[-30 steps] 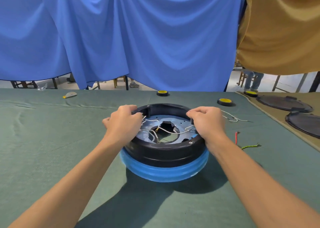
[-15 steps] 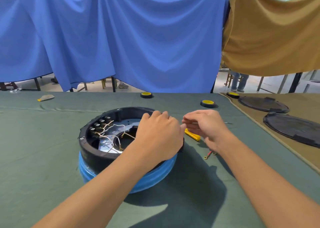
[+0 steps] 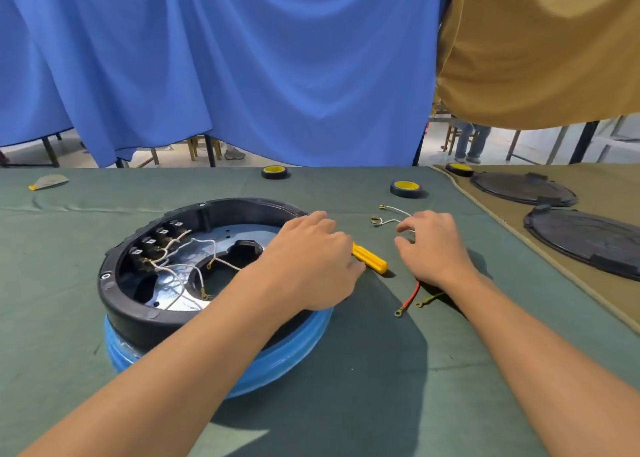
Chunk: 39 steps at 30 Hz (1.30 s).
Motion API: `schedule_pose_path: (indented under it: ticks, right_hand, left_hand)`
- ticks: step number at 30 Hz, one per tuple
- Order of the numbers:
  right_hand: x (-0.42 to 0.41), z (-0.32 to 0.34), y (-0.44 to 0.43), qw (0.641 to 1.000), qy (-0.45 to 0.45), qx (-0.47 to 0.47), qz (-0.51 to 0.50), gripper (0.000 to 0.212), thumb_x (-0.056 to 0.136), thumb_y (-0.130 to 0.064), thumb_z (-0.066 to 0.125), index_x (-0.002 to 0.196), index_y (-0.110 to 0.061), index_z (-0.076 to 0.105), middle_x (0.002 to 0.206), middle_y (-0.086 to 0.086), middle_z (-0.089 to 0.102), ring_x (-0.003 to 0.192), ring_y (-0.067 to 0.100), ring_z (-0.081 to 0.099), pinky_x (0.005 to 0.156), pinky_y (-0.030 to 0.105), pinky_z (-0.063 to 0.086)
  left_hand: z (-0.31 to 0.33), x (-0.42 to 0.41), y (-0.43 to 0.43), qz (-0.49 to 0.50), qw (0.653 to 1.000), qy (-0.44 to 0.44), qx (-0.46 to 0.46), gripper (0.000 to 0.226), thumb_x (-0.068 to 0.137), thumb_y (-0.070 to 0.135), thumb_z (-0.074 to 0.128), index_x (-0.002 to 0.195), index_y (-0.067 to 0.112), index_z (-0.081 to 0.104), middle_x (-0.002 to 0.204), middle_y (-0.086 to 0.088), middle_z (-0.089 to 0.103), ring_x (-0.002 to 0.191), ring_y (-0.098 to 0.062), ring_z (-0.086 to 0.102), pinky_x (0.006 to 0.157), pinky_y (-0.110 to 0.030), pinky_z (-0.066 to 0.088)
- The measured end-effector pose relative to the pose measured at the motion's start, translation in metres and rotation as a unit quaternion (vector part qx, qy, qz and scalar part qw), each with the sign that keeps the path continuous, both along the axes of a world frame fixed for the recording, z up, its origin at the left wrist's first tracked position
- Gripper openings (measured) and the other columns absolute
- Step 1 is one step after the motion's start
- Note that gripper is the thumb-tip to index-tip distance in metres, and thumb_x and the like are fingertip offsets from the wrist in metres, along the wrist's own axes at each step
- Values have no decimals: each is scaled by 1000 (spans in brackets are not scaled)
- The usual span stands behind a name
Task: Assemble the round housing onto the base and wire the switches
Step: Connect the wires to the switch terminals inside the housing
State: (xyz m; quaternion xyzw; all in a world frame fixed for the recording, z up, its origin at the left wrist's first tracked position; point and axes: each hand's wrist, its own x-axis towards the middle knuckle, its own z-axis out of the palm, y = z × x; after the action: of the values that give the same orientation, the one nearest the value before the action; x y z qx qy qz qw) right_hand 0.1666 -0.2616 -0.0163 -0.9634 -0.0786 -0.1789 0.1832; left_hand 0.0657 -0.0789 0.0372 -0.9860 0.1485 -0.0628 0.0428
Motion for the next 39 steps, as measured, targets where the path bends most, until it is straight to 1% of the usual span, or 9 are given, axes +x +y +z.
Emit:
schedule_pose_path:
  ticks: [2, 5, 11, 16, 20, 26, 28, 33, 39]
  right_hand:
    - [1, -2, -3, 997, 56, -56, -20, 41, 96, -38, 47, 134, -24, 52, 145, 3, 43, 135, 26, 29, 106, 44, 31]
    - [0, -2, -3, 991, 100, -78, -47, 40, 97, -45, 41, 126, -22, 56, 133, 6, 55, 127, 31, 40, 99, 45, 34]
    - [-7, 4, -4, 997, 18, 1, -79, 17, 91, -17, 57, 90, -23, 73, 97, 4, 71, 98, 26, 57, 88, 38, 41]
    - [-7, 5, -7, 997, 11, 68, -46, 18, 89, -15, 65, 104, -25, 69, 97, -1, 70, 101, 23, 60, 94, 44, 46]
    - [-6, 5, -8, 996, -6, 91, 0, 24, 91, -16, 64, 114, -21, 65, 98, 1, 69, 102, 22, 58, 88, 39, 50]
    - [-15, 20, -2, 970, -179, 154, 54, 22, 92, -10, 60, 113, -11, 67, 97, 6, 72, 89, 19, 62, 80, 29, 47]
    - [-19, 32, 4, 960, -193, 189, 75, 20, 91, -9, 61, 110, -11, 68, 90, 2, 70, 83, 12, 59, 76, 26, 45]
    - [-29, 65, 19, 941, -102, 295, 133, 16, 88, -12, 68, 100, -23, 66, 84, -3, 70, 77, 9, 64, 72, 21, 49]
    - [-47, 83, 34, 874, -4, 430, 227, 17, 87, -3, 67, 98, -15, 66, 78, 3, 72, 66, 5, 65, 69, 23, 57]
  left_hand:
    - [-1, 0, 0, -7, 1000, -17, 4, 46, 101, 48, 36, 119, 15, 62, 119, -3, 57, 124, -22, 42, 107, -37, 32]
    - [-1, 1, -1, -12, 1000, -22, 6, 46, 100, 50, 37, 120, 16, 62, 121, -2, 59, 122, -22, 43, 106, -37, 33]
    - [-1, 1, 1, -22, 1000, -19, 11, 50, 99, 54, 36, 123, 18, 61, 124, 0, 61, 121, -22, 45, 106, -40, 36]
    - [-1, 1, 2, -22, 1000, -16, 4, 50, 99, 55, 35, 123, 20, 61, 123, 1, 62, 120, -21, 45, 104, -42, 38]
    - [-2, 1, 2, -23, 1000, -18, -1, 51, 99, 55, 35, 122, 18, 62, 121, 0, 63, 119, -22, 46, 103, -42, 39]
    - [1, -3, 1, -16, 999, -32, -12, 48, 100, 51, 38, 119, 15, 63, 115, -3, 66, 114, -25, 52, 100, -43, 41]
    - [3, -6, -2, -9, 998, -58, -36, 43, 100, 46, 40, 117, 13, 63, 113, -5, 68, 110, -27, 57, 98, -41, 43]
    - [13, -14, -3, 39, 975, -131, -177, 32, 103, 33, 43, 123, 14, 59, 115, -3, 69, 106, -26, 62, 96, -43, 47]
    - [19, -19, -3, 88, 930, -134, -330, 28, 100, 34, 53, 121, 18, 65, 110, -1, 71, 100, -22, 64, 89, -42, 53]
